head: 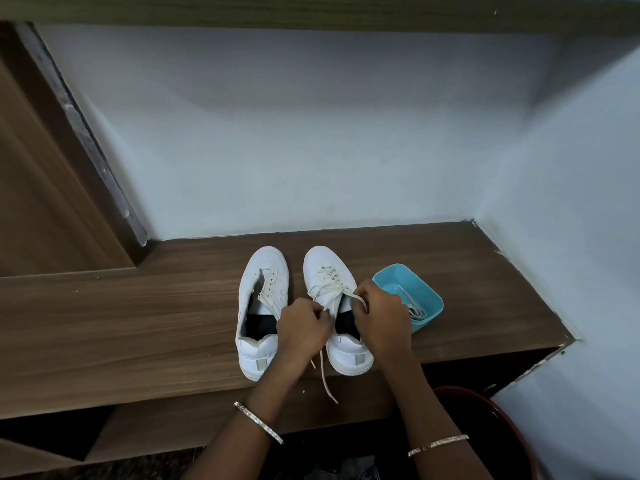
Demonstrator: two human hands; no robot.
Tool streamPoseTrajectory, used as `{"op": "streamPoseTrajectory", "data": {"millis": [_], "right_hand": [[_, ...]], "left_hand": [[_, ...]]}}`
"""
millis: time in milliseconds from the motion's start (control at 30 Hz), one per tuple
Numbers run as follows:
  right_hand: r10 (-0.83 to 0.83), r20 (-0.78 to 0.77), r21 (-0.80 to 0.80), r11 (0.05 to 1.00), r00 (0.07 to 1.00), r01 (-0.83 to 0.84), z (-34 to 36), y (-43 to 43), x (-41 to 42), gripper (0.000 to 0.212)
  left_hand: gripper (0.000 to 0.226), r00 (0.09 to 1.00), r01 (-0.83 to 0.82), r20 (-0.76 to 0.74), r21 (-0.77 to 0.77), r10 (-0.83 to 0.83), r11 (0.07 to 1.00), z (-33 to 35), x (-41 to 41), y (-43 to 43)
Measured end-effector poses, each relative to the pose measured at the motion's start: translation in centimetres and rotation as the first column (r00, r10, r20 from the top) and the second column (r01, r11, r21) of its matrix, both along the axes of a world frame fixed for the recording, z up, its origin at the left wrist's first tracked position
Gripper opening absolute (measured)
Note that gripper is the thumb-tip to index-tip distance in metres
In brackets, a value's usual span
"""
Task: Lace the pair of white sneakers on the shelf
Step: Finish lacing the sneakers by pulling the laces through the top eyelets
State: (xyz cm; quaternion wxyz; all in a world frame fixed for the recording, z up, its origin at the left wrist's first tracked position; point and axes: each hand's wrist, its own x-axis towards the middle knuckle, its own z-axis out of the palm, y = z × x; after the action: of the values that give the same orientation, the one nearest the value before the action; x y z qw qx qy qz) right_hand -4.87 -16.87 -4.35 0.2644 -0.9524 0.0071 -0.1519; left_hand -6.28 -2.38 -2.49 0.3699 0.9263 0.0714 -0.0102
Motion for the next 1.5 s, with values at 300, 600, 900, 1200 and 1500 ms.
{"op": "streamPoseTrajectory", "data": {"millis": [300, 600, 900, 1200, 1500], "right_hand": [[0.096, -0.201, 0.447, 0.895, 0.975, 0.004, 0.5, -2.7, 0.3, 0.016], [-0.264, -0.112, 0.381, 0.879, 0.958, 0.287, 1.9, -11.0, 1.6, 0.012], [-0.05, -0.375, -0.219, 0.975, 0.926, -0.036, 0.3, -10.1, 4.7, 0.033], [-0.058, -0.366, -0.33, 0.941, 0.929, -0.071, -0.5, -9.5, 5.8, 0.017], [-0.072, -0.046, 0.683, 0.726, 0.996, 0.084, 5.6, -7.3, 2.7, 0.012]], "left_hand": [[0.028, 0.997, 0.009, 0.08, 0.096, -0.017, 0.995, 1.1, -0.2, -0.2], [0.011, 0.889, 0.128, 0.453, -0.093, -0.072, 0.987, 1.7, 0.6, -2.8], [0.011, 0.827, 0.286, 0.492, 0.049, -0.272, 0.957, 0.4, 1.0, -6.1], [0.011, 0.839, 0.304, 0.463, 0.037, -0.286, 0.952, -0.4, 1.2, -5.8], [0.011, 0.891, 0.247, 0.438, -0.238, -0.123, 0.939, 1.2, 0.5, -3.9]]}}
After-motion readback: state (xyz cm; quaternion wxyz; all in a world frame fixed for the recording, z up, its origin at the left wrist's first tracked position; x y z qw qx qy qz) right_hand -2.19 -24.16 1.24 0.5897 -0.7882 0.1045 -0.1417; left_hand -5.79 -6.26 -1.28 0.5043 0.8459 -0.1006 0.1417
